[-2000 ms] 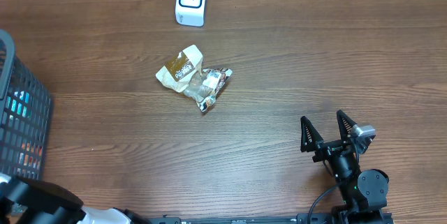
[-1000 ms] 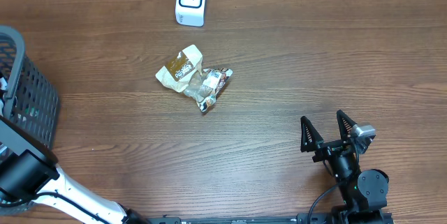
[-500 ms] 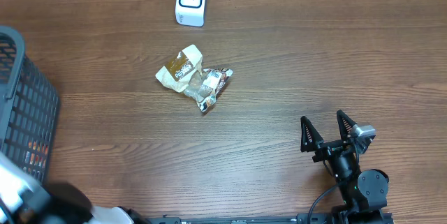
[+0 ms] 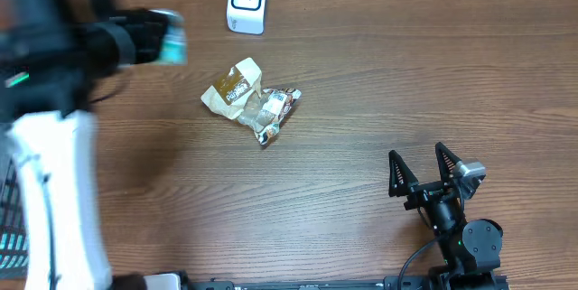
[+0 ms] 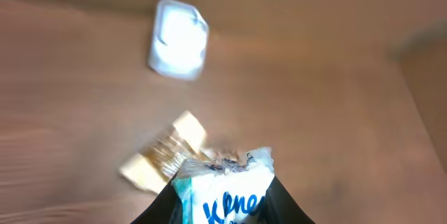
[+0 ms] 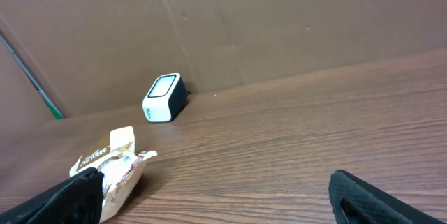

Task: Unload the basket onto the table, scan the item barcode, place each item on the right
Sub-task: 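Carry the mint tin out and release it beside the snack bag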

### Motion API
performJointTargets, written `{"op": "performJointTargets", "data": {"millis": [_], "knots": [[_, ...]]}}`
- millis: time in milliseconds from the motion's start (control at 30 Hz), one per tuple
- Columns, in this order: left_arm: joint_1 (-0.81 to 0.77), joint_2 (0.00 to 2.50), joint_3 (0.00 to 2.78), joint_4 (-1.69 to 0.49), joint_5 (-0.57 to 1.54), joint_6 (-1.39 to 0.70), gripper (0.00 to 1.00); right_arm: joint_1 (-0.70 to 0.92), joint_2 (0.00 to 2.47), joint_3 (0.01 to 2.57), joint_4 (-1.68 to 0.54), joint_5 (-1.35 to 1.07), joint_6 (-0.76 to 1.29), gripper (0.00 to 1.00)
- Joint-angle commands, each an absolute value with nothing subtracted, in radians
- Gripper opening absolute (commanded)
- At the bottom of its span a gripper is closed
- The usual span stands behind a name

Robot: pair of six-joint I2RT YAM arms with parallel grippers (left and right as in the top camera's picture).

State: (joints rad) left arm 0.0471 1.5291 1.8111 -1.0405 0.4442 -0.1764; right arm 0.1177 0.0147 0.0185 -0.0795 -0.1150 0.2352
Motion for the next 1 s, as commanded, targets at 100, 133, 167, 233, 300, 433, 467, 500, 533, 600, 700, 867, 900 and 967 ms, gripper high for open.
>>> {"op": "performJointTargets", "data": {"millis": [100,133,167,233,300,433,467,500,533,600,700,867,900,967], "knots": [[-0.307,1.794,1.767,-1.034,0.265,-0.176,0.04,0.112,0.005,0.008,-0.075,-0.106,0.235,1.00],[-0.337,1.827,1.767,-1.032,0.246,-0.190,0.04,0.112,0.005,0.008,-0.075,-0.106,0.235,1.00],[-0.379,1.884,1.767,-1.024,0.225,-0.216,0.04,0.112,0.005,0.008,-0.075,-0.106,0.235,1.00],[-0.429,1.958,1.767,-1.002,0.230,-0.263,0.05,0.112,0.005,0.008,-0.075,-0.106,0.235,1.00],[-0.482,2.028,1.767,-0.972,0.237,-0.310,0.04,0.112,0.005,0.008,-0.075,-0.106,0.235,1.00],[-0.550,2.094,1.767,-0.948,0.235,-0.342,0.10,0.112,0.005,0.008,-0.075,-0.106,0.235,1.00],[-0.561,2.105,1.767,-0.943,0.233,-0.342,0.15,0.112,0.005,0.008,-0.075,-0.106,0.235,1.00],[-0.576,2.115,1.767,-0.938,0.215,-0.345,0.30,0.112,0.005,0.008,-0.074,-0.106,0.234,1.00],[-0.580,2.115,1.767,-0.937,0.201,-0.345,0.40,0.112,0.005,0.008,-0.075,-0.106,0.235,1.00],[-0.581,2.111,1.772,-0.933,0.170,-0.344,0.80,0.112,0.005,0.008,-0.075,-0.106,0.235,1.00],[-0.553,2.090,1.795,-0.943,0.164,-0.335,0.86,0.112,0.005,0.008,-0.074,-0.106,0.234,1.00],[-0.421,1.896,1.830,-0.958,0.164,-0.329,0.85,0.112,0.005,0.008,-0.074,-0.106,0.235,1.00],[-0.379,1.833,1.835,-0.971,0.163,-0.329,0.84,0.112,0.005,0.008,-0.075,-0.106,0.235,1.00],[-0.273,1.698,1.837,-1.010,0.163,-0.329,0.84,0.112,0.005,0.008,-0.074,-0.106,0.235,1.00]]}}
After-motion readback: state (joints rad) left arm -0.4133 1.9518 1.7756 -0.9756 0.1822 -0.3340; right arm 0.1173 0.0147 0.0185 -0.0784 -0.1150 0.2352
